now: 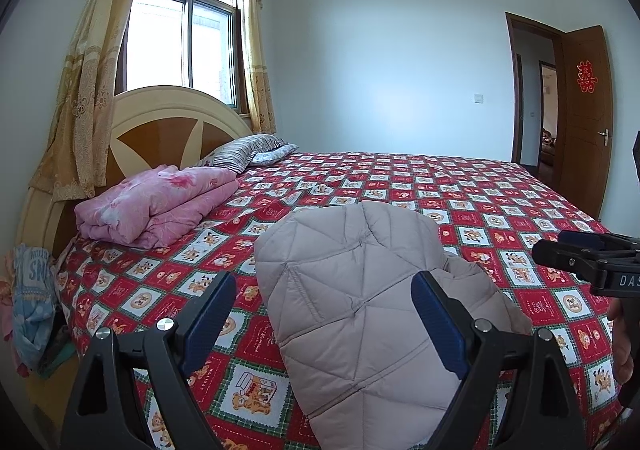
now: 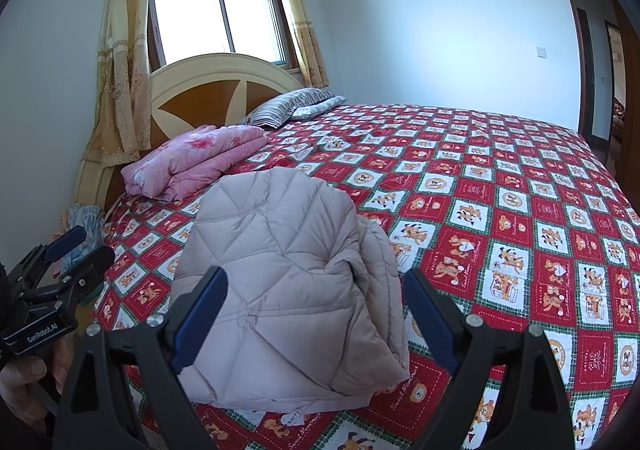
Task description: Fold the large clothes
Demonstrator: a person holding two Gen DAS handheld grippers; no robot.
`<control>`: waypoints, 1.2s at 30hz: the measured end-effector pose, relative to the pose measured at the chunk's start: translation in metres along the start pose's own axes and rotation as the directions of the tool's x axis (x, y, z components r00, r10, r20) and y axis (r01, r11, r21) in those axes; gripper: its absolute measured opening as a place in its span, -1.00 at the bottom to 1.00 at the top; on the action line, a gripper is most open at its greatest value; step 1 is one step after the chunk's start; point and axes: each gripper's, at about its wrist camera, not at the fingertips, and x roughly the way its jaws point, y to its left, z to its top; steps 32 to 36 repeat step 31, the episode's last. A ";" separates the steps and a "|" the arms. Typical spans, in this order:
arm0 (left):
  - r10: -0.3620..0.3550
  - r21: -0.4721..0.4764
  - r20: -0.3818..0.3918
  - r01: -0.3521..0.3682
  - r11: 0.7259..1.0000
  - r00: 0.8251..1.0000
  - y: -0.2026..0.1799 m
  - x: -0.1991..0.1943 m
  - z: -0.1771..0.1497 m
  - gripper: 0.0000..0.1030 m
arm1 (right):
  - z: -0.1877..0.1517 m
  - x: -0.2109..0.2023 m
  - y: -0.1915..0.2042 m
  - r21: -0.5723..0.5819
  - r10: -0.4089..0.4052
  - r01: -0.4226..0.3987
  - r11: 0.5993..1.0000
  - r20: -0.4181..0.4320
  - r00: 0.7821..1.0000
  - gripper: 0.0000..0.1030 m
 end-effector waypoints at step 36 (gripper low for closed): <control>-0.006 -0.004 0.046 0.006 1.000 0.999 0.001 -0.008 0.001 0.87 | 0.000 -0.002 0.005 -0.027 0.006 -0.006 1.000 0.001 1.000 0.84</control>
